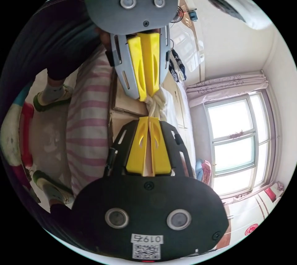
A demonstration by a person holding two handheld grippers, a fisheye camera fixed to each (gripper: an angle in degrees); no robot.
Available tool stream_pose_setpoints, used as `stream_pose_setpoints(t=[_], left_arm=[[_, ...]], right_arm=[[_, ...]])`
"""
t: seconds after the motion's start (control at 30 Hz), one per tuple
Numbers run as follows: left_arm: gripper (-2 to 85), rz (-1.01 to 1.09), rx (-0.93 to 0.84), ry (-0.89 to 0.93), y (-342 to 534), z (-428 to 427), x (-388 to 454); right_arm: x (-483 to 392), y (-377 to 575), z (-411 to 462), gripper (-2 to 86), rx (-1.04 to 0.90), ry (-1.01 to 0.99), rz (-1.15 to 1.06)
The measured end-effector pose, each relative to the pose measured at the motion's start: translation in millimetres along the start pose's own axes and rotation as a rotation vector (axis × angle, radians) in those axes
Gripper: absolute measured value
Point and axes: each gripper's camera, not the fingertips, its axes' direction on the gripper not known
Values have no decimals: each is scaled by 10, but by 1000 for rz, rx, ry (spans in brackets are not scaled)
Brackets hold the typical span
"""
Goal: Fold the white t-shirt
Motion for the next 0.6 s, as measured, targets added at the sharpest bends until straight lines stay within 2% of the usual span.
stream_pose_setpoints(t=[0.27,0.6], left_arm=[[12,0,16,-46,58,-19,-5],[12,-4,24,-89,42,-114,-111]], right_arm=[[542,-204,-95,20,-10,-23,188],[717,-1151,-19,40,-27,-48,148]])
